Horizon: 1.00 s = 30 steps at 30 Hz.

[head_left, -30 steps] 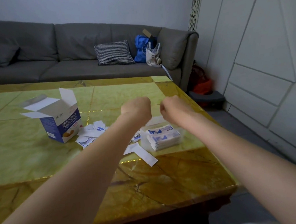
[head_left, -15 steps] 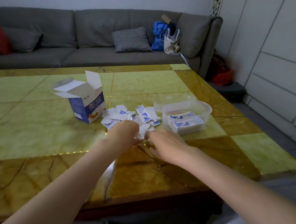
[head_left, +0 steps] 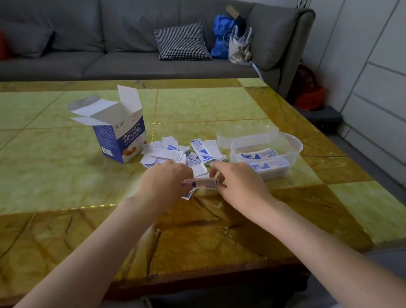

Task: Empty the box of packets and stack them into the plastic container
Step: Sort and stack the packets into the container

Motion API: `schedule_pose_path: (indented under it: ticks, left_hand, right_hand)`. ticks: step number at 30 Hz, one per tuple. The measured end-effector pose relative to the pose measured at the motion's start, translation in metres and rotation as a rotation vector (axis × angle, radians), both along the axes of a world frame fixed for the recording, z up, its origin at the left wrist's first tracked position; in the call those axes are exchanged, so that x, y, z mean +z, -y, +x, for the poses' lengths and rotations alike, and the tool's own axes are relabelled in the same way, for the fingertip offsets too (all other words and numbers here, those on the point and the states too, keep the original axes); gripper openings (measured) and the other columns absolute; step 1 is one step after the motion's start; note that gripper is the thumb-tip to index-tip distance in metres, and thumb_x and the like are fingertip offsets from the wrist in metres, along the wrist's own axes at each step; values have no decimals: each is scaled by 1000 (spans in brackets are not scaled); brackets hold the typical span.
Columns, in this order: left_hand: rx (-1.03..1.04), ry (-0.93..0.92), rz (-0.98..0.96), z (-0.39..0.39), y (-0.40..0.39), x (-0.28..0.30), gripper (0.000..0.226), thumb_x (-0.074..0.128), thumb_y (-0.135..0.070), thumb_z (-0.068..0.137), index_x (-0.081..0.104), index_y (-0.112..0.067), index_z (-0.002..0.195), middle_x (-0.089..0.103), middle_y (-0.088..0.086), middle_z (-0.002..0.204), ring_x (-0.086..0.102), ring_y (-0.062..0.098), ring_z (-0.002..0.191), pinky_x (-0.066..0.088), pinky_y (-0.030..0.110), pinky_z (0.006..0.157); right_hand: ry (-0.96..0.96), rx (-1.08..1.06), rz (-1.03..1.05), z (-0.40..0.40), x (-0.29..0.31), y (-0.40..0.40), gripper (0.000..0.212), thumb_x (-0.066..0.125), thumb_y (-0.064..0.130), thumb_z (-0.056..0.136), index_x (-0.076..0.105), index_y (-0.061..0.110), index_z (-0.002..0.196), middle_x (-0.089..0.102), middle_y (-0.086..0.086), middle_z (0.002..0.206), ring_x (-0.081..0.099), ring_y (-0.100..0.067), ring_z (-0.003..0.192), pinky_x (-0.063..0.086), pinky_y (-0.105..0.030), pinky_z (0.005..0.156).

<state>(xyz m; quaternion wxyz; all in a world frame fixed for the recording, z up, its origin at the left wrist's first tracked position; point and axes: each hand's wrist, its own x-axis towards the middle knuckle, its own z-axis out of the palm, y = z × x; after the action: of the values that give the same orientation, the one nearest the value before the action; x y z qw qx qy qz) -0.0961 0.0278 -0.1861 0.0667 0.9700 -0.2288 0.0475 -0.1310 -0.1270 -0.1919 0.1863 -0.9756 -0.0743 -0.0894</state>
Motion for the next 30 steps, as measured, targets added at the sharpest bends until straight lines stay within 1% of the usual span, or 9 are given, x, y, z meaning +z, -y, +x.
schedule_pose_path:
  ticks: [3,8,11,13,18,20,23,25,30]
  left_hand:
    - [81,-36,-247,1,-5,4,17,60,-28,86,71,-17,92,66,5,79,57,22,73,37,27,56]
    - [219,-174,-614,7,-25,10,15,60,-17,85,71,-8,80,71,5,71,67,23,68,56,33,64]
    - [251,-370,-798,4,-27,10,14,52,-14,91,64,-8,89,68,1,72,65,12,58,52,19,46]
    - [204,-466,-837,1,-22,11,13,52,-13,91,64,-9,90,68,2,72,62,5,51,46,14,41]
    - [33,-511,-739,-5,-8,16,9,59,-7,86,67,-10,90,66,1,71,57,-3,47,48,13,43]
    - [-1,-503,-722,-4,-7,16,11,60,-3,84,68,-11,87,65,2,70,61,3,56,55,20,53]
    - [33,-312,-572,-1,-11,8,11,67,-13,80,69,-10,90,69,8,85,63,20,75,55,35,77]
    - [87,-198,-350,0,-15,0,23,67,-27,80,66,-13,99,66,3,99,60,18,87,50,31,80]
    - [82,-108,23,-3,-9,-5,34,57,-39,87,58,-16,112,57,3,112,56,19,99,43,25,74]
  right_hand:
    - [-19,-56,275,1,9,0,20,63,12,87,63,15,106,66,0,87,55,-3,59,42,-9,53]
    - [-132,-160,795,-3,23,5,10,65,8,84,64,9,94,63,-1,73,48,-4,42,39,-15,40]
    - [-244,-162,1148,-7,27,4,7,61,-1,85,61,5,87,56,-7,63,45,-10,46,35,-17,38]
    - [-251,-129,1214,-8,29,3,6,59,-1,87,60,4,88,55,-7,65,47,-10,49,36,-17,40]
    - [-21,71,425,-9,28,-4,12,62,13,86,57,22,81,54,6,94,46,-9,88,34,-15,75]
    - [0,146,303,-10,24,-7,6,57,11,89,57,17,88,57,1,104,48,-14,101,35,-21,86]
    - [188,168,115,-10,20,-4,6,53,5,91,55,9,95,66,-6,88,62,-24,84,47,-36,80]
    - [297,185,-83,-10,18,2,20,50,-1,90,54,9,107,64,-7,82,59,-25,77,43,-32,69]
    - [60,238,-200,-14,9,1,21,44,14,96,61,16,109,64,-1,103,55,-16,100,48,-30,84]
